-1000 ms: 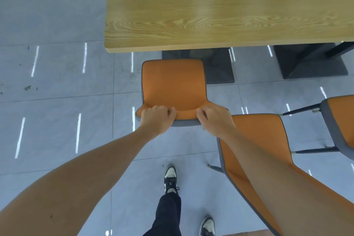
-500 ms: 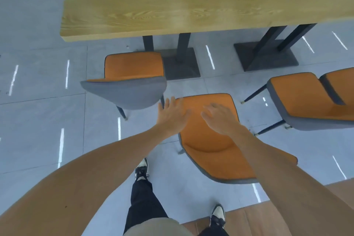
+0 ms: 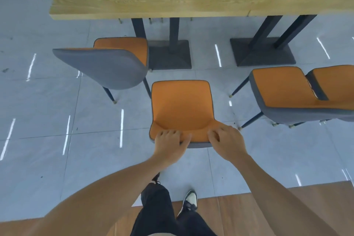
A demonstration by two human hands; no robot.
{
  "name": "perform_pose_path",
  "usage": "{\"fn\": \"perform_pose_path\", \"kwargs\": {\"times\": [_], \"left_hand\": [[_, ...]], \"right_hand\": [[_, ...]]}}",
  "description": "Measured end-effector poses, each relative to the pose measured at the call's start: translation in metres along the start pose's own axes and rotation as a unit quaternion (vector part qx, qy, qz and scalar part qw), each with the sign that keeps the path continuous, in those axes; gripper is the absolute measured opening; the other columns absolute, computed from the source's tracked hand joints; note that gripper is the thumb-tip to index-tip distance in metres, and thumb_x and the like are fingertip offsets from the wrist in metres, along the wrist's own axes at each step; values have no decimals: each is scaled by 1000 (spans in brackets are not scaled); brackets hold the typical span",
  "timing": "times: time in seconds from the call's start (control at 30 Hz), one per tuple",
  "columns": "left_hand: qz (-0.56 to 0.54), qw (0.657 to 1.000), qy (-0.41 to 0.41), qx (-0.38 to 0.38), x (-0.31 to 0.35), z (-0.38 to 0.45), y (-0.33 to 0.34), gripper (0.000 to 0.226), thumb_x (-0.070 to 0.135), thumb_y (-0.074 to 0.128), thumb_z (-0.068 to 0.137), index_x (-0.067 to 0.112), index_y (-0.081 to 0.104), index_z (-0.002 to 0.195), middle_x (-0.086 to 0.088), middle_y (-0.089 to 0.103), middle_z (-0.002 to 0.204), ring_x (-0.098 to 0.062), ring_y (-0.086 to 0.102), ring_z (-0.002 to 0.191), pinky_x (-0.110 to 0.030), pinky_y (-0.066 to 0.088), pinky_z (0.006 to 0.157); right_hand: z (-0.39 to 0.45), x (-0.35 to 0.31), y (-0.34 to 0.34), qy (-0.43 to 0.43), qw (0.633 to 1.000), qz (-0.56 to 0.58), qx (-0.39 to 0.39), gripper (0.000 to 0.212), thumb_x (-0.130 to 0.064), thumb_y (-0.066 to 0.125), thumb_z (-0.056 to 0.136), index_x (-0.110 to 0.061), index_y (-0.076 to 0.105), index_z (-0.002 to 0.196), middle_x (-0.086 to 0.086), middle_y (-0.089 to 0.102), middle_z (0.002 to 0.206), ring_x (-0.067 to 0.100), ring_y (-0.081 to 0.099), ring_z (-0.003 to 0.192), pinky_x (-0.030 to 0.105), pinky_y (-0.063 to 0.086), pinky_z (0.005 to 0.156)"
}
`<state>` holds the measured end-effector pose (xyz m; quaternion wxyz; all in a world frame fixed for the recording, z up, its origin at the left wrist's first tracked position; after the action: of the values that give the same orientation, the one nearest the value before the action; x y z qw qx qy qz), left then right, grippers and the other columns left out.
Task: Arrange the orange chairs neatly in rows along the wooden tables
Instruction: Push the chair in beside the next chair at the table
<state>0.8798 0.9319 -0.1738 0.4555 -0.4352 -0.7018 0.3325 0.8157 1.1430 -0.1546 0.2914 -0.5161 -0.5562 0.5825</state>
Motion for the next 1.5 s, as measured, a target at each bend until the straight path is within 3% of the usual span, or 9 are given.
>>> {"fn": "perform_pose_path", "kwargs": {"times": [0.1,0.2,0.33,0.57,0.8,1.0,1.23,1.37,1.5], "left_hand": [[15,1000,-18,13,-6,16,1,66,58,18,94,20,62,63,6,61,63,-18,59,64,-31,47,61],[43,999,-7,31,-10,24,0,68,58,16,90,17,62,61,6,53,55,-16,52,55,-27,33,48],[53,996,2,69,-25,67,-26,67,60,18,87,14,58,59,3,51,51,-20,51,52,-27,20,48],[62,995,-1,74,-46,208,-102,64,58,22,91,14,42,49,3,39,43,-20,43,46,-26,16,47],[77,992,20,97,-45,307,-140,65,56,36,100,16,45,51,6,39,43,-17,41,47,-26,15,47],[54,994,24,89,-40,359,-157,67,57,32,100,16,44,49,3,44,44,-17,41,43,-27,23,48],[60,996,26,67,-32,382,-160,66,61,28,98,16,49,54,2,48,48,-18,42,44,-27,27,47],[60,995,31,71,-34,385,-158,68,63,16,90,15,49,57,2,46,48,-19,42,45,-27,24,47],[75,993,29,83,-39,394,-155,75,64,11,87,11,57,60,1,49,49,-19,43,45,-27,24,48]], "right_hand": [[10,4,18,-8,999,-31,44,35,-26,45,88,-21,41,53,-7,38,52,18,39,53,30,33,58],[20,5,26,-14,994,-22,105,35,-17,45,78,-17,38,44,-2,32,42,22,33,41,27,27,48],[69,-2,30,-27,991,-17,134,35,-16,43,76,-18,36,41,-2,30,40,21,29,38,22,21,43],[221,-16,8,-7,987,-14,163,37,-20,38,79,-21,24,45,-4,22,41,18,19,40,18,17,48],[324,-7,-11,0,981,-28,191,33,-20,37,77,-19,28,45,-4,23,43,19,22,39,17,12,49],[381,10,-18,21,985,-47,163,35,-24,34,79,-16,36,46,2,34,41,23,30,40,23,14,51],[402,13,-36,-17,988,-36,148,30,-23,32,79,-24,28,49,-9,22,45,20,28,43,24,17,51],[408,18,-33,-10,993,-55,101,41,-27,28,81,-15,52,51,-3,38,46,21,37,46,25,18,48],[416,22,-26,-13,993,-58,105,44,-25,30,81,-16,63,54,-1,42,44,21,39,44,25,21,48]]}}
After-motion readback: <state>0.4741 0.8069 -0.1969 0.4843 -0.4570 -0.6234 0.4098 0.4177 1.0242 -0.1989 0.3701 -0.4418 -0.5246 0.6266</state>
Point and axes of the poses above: each hand's wrist, its own z-axis towards the middle knuckle, its own y-axis out of the palm, x = y × z, the point moved 2 cm from there along z, towards the middle knuckle
